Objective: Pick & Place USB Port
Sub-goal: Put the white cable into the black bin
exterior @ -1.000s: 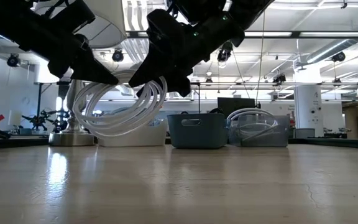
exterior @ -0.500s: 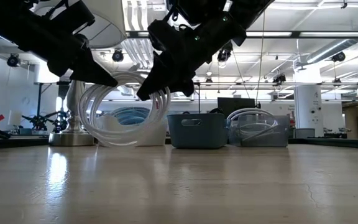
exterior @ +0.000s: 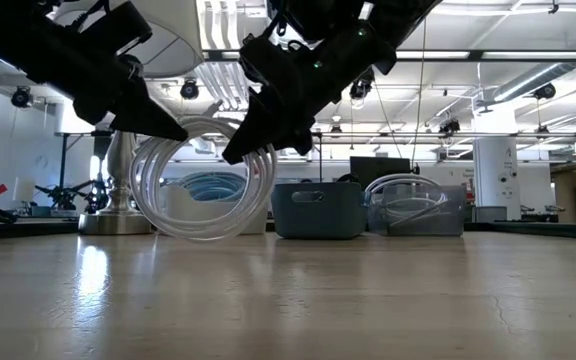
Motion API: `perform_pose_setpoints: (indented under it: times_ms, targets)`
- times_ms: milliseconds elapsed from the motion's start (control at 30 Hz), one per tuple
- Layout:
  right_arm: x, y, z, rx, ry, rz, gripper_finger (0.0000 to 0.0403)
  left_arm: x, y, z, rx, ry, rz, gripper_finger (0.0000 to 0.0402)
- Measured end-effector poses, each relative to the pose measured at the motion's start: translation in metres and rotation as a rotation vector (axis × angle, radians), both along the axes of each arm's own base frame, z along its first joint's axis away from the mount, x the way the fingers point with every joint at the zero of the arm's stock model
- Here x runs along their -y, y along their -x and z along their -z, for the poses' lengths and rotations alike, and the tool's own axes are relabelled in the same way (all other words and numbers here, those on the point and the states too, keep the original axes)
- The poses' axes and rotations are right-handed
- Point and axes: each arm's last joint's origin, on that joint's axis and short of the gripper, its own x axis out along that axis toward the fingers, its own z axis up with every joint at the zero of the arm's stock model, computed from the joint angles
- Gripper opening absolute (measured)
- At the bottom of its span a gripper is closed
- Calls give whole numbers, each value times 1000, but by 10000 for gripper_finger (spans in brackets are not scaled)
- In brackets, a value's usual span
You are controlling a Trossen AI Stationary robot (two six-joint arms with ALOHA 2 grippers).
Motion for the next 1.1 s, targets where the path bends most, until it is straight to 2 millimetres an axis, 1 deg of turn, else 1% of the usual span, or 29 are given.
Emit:
perform_pose_setpoints:
  times_ms: [167, 233, 333, 433, 533, 633, 733, 933, 1033, 1100]
  targets:
    - [1, 4, 3, -56, 7, 8, 33, 0, 0, 0, 2, -3, -8, 181]
    - [1, 7, -1, -73, 0, 14, 33, 0, 0, 0, 7, 2, -14, 188]
    - [-2, 15, -13, -88, -2, 10, 31, -1, 0, 0, 11, -3, -23, 191]
    - [-2, 30, -30, -144, 25, 22, 30, -2, 1, 0, 7, -49, -62, 191]
    - [0, 50, -42, -257, 83, 137, 30, -3, 2, 0, 12, -74, -97, 191]
    - [2, 72, -51, -364, 154, 240, 30, -3, 2, 0, 21, -61, -104, 190]
    - [-1, 88, -69, -366, 174, 287, 30, -3, 2, 0, 25, -55, -106, 191]
    - [-8, 114, -107, -263, 173, 264, 30, -3, 2, 0, 22, -55, -105, 189]
    - [-4, 127, -124, -213, 284, 302, 31, -4, 3, 1, 12, -58, -103, 188]
    - [2, 136, -131, -178, 388, 414, 35, -4, 3, 1, 10, -58, -104, 188]
